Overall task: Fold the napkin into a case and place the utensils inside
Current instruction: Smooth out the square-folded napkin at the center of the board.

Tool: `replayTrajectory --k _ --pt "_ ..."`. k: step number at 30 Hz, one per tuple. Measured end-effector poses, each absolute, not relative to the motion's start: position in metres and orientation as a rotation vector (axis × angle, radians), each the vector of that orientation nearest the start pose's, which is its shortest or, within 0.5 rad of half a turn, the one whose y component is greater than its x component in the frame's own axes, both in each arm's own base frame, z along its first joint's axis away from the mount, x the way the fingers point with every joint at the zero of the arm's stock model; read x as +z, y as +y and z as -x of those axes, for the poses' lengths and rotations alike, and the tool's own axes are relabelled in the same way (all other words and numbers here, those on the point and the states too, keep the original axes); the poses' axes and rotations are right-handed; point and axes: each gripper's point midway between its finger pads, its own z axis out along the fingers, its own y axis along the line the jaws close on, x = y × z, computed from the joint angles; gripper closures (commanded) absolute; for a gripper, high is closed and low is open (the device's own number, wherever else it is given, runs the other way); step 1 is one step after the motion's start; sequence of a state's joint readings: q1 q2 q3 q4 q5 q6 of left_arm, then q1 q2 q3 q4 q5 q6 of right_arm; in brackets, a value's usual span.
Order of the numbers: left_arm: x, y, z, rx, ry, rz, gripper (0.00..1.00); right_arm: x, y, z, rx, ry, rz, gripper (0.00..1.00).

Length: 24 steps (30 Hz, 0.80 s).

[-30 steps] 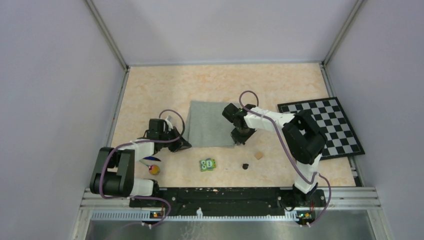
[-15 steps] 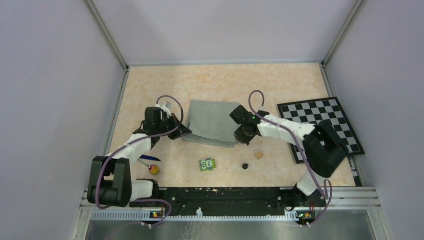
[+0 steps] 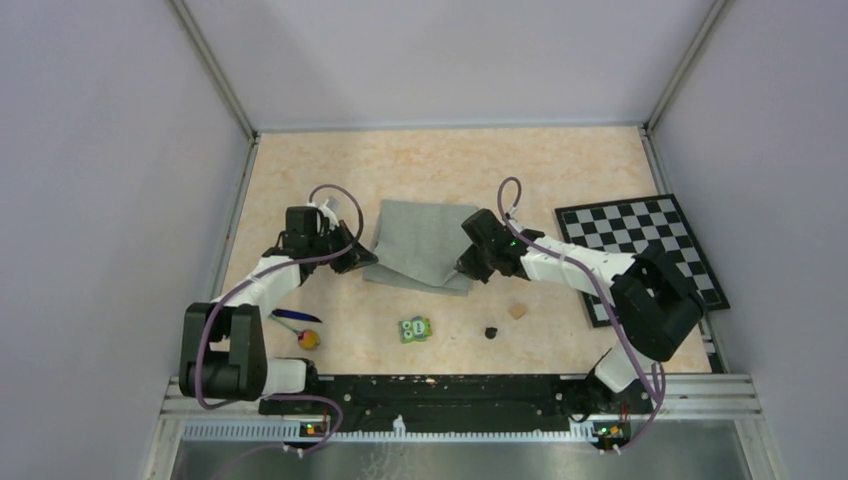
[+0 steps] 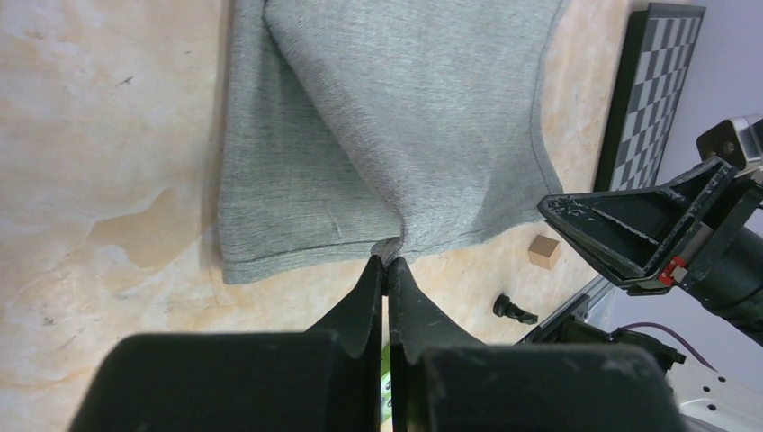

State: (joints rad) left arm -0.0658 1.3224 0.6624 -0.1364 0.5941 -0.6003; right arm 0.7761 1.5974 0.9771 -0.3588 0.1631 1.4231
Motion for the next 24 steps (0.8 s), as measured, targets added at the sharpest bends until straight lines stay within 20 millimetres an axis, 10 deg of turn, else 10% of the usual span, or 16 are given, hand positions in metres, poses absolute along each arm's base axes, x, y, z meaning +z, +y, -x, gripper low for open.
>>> replayTrajectory --k 9,20,24 --pt "0.081 -0.123 -0.296 -0.981 2.437 0.388 1.00 0.064 0.292 -0.273 0.637 2.534 -0.898 0.99" --pt "0.045 -0.115 -0.284 -0.953 2.550 0.476 1.00 0.044 0.305 -0.262 0.627 2.631 -0.579 0.43" --pt "0.042 -0.108 -0.284 -0.937 2.554 0.510 1.00 0.054 0.309 -0.268 0.650 2.592 -0.337 0.41"
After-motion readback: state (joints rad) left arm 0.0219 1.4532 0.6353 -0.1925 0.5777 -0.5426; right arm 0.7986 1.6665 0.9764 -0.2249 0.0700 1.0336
